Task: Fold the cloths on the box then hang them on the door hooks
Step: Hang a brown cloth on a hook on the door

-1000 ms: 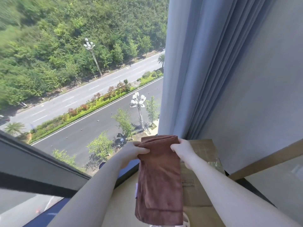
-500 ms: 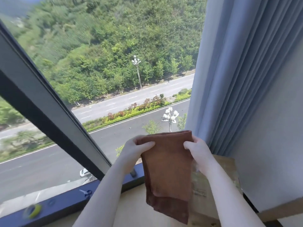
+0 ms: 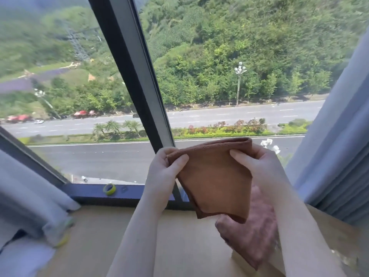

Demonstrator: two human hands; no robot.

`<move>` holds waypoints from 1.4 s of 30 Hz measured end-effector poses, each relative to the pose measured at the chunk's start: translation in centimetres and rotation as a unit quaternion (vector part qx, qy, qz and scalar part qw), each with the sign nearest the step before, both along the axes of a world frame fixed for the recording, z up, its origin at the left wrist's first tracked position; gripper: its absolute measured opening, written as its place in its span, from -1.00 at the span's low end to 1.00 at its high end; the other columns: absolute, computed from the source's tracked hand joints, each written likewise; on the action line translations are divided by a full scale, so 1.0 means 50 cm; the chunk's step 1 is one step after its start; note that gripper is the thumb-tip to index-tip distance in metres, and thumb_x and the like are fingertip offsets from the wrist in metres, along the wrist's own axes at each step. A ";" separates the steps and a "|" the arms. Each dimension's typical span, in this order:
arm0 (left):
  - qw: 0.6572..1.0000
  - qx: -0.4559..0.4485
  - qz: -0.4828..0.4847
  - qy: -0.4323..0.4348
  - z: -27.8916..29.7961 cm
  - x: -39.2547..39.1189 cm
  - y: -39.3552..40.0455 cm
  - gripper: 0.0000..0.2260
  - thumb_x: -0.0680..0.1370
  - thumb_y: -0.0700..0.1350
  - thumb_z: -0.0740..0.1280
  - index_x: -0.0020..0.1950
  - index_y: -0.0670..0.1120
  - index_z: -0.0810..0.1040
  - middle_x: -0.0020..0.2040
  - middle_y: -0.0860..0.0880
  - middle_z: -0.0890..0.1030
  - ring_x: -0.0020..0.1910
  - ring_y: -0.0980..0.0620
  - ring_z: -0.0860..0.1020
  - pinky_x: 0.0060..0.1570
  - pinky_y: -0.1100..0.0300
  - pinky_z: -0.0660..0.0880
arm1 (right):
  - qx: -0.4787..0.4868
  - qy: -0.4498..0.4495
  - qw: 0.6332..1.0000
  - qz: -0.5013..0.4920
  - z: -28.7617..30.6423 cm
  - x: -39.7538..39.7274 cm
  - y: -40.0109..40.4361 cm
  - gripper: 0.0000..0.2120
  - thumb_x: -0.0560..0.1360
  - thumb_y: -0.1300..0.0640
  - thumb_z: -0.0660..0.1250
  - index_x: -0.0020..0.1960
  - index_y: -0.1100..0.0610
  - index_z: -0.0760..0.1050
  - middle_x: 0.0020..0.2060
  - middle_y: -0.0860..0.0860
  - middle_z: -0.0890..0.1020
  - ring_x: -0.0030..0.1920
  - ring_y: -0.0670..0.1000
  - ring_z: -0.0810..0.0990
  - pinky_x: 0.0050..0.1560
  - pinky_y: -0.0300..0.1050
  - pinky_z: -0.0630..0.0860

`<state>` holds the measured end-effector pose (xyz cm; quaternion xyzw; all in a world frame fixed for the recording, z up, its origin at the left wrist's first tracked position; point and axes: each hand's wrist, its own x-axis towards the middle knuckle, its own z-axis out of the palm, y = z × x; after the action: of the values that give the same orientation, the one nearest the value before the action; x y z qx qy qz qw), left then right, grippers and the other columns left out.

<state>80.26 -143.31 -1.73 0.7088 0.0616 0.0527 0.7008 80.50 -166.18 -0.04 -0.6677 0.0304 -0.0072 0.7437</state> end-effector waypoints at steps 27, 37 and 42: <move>0.940 0.051 0.335 -0.048 0.040 -0.428 0.797 -0.87 0.54 -0.15 0.49 0.02 0.06 0.66 -0.08 0.07 0.74 -0.08 0.13 0.69 -0.05 0.16 0.56 | -0.064 -0.071 0.961 0.259 -0.016 -0.148 0.883 -0.89 0.59 0.17 0.42 -0.04 0.03 0.71 -0.23 -0.14 0.75 -0.21 -0.23 0.68 -0.23 -0.41 0.55; 0.872 0.021 0.487 -0.043 -0.011 -0.572 1.007 -0.80 0.58 -0.27 0.41 -0.06 0.04 0.71 -0.09 0.09 0.74 -0.06 0.10 0.67 -0.01 0.26 0.55 | -0.097 -0.071 0.906 0.405 -0.059 -0.201 1.200 -0.88 0.57 0.16 0.45 -0.09 0.01 0.73 -0.12 0.02 0.77 -0.07 -0.04 0.71 0.03 -0.08 0.61; 0.825 0.039 0.564 -0.026 -0.024 -0.611 1.090 -0.79 0.58 -0.25 0.41 -0.08 0.07 0.70 -0.10 0.11 0.74 -0.07 0.15 0.67 -0.05 0.24 0.57 | -0.099 -0.078 0.861 0.493 -0.084 -0.195 1.357 -0.90 0.56 0.17 0.44 -0.03 0.04 0.74 -0.07 0.02 0.77 -0.03 -0.04 0.72 0.21 0.12 0.59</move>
<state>49.72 -88.80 -2.91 0.5757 0.4301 0.4593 0.5223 70.74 -98.33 -4.26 -0.6631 -0.3617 0.3060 0.5795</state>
